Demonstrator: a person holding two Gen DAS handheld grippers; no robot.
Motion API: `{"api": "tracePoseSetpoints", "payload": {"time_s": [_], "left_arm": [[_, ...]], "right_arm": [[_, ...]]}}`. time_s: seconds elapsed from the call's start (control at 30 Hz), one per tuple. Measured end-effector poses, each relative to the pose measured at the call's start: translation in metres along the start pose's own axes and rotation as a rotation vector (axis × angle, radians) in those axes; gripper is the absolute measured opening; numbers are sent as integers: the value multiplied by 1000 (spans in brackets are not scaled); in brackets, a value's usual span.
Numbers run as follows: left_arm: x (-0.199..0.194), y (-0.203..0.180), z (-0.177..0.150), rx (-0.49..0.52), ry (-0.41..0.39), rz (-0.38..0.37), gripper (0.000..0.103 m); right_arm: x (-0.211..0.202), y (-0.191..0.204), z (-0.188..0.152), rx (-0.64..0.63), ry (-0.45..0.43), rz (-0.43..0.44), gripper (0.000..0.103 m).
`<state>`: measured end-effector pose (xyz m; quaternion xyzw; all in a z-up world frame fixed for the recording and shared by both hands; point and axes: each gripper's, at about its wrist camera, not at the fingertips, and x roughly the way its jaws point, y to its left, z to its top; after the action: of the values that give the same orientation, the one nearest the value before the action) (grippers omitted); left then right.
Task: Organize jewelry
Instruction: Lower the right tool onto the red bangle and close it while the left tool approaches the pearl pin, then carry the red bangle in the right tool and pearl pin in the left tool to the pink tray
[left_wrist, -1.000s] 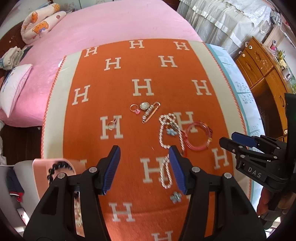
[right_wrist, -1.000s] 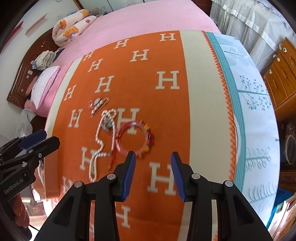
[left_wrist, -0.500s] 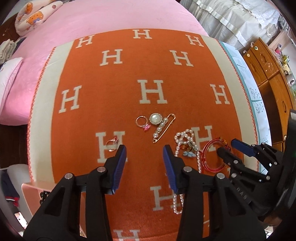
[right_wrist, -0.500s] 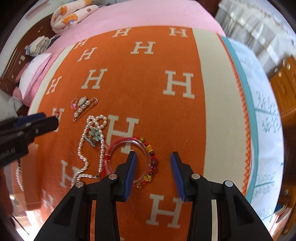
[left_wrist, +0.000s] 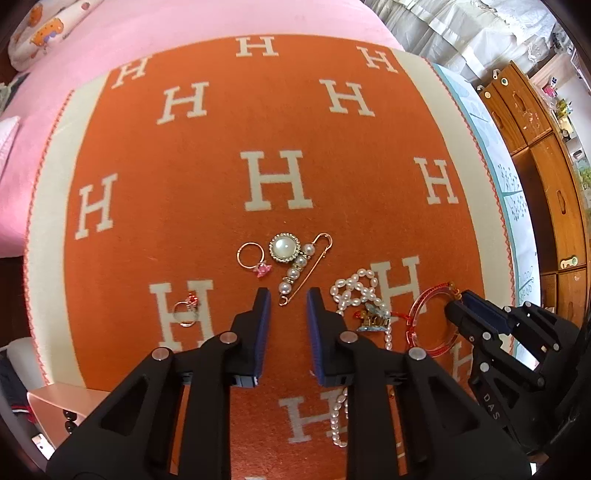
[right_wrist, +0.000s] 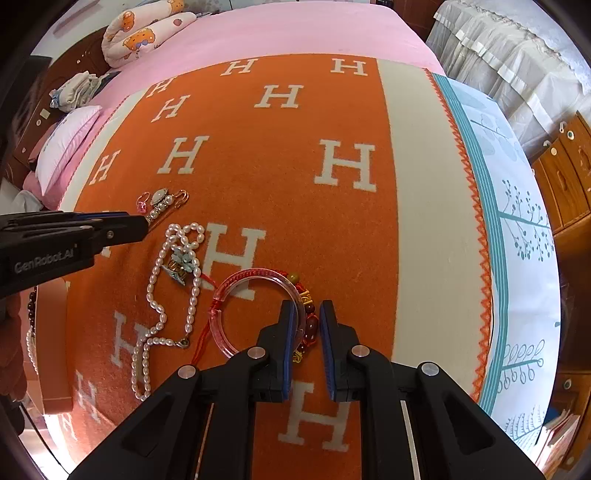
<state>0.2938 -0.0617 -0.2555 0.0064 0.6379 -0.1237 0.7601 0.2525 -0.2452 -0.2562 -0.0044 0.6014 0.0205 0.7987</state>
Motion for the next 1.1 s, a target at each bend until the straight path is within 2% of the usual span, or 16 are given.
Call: {"api": "tracePoseSetpoints", "payload": {"time_s": [0.43,0.5,0.53,0.63,0.9,1.1], "left_arm": [[15,-5,16,15,13,-8,17],[15,-11,16,56,13,39,7],[15,-14,15,85,8,68,6],[15,-21,13,103,-2,89,5],[-14,-25,-5,54,-62,13,5],[-52,-14,-38,23,-94,-2,5]], "right_arm": [[-4,-9,-7,41,-7,18,14],[-4,-9,-7,43,-8,17,14],[-4,-9,-7,43,-9,15,14],[-4,-6,-7,38,-10,5,14],[-11,-8,-16,60,7,46,13],[-36,-7,-29,61,-8,79,13]]}}
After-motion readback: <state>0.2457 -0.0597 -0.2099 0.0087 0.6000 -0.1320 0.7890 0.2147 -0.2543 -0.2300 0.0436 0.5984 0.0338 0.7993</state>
